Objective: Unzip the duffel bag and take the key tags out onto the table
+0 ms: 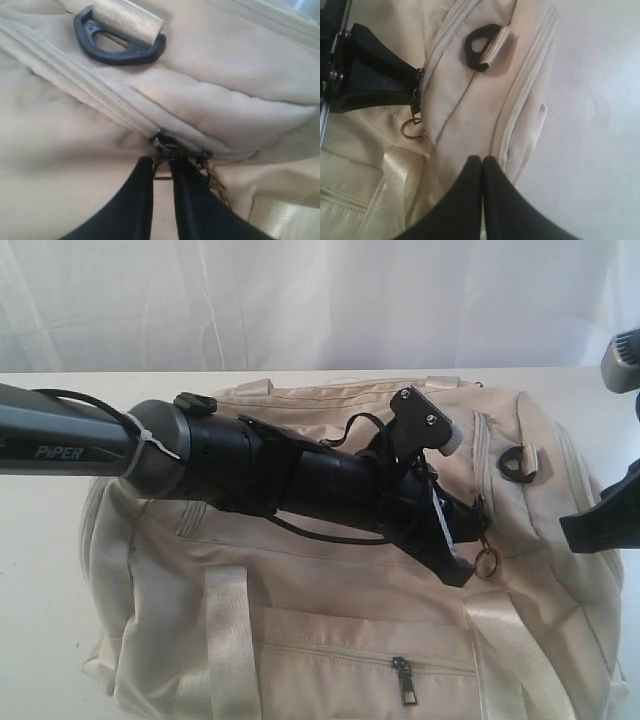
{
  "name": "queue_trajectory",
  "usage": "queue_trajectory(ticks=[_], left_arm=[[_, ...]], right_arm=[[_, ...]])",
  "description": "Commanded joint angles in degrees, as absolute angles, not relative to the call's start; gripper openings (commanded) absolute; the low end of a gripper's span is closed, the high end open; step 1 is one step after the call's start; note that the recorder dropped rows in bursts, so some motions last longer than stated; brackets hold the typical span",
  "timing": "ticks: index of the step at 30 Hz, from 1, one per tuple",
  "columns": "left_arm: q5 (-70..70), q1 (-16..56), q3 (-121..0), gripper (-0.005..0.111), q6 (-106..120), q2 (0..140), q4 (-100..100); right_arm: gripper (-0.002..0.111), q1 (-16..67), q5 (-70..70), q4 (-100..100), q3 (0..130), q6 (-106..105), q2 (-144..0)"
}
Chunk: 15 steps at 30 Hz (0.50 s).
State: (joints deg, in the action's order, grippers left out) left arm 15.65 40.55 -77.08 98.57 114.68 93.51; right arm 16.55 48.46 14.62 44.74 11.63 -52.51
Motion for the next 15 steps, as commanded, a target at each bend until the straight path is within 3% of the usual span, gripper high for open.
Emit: queue_trajectory(ticks=[1,15], left_arm=[[15.6,40.8,-77.19,0.0,96.62,113.38,91.07],[14.9,40.69,-76.54,0.0,77.27,106.83,68.13]], right_arm=[[0.0,16.65,48.35,14.85,44.54,12.01,-52.14],[0.0,16.65,47.86,14.59,44.54,12.01,-52.14]])
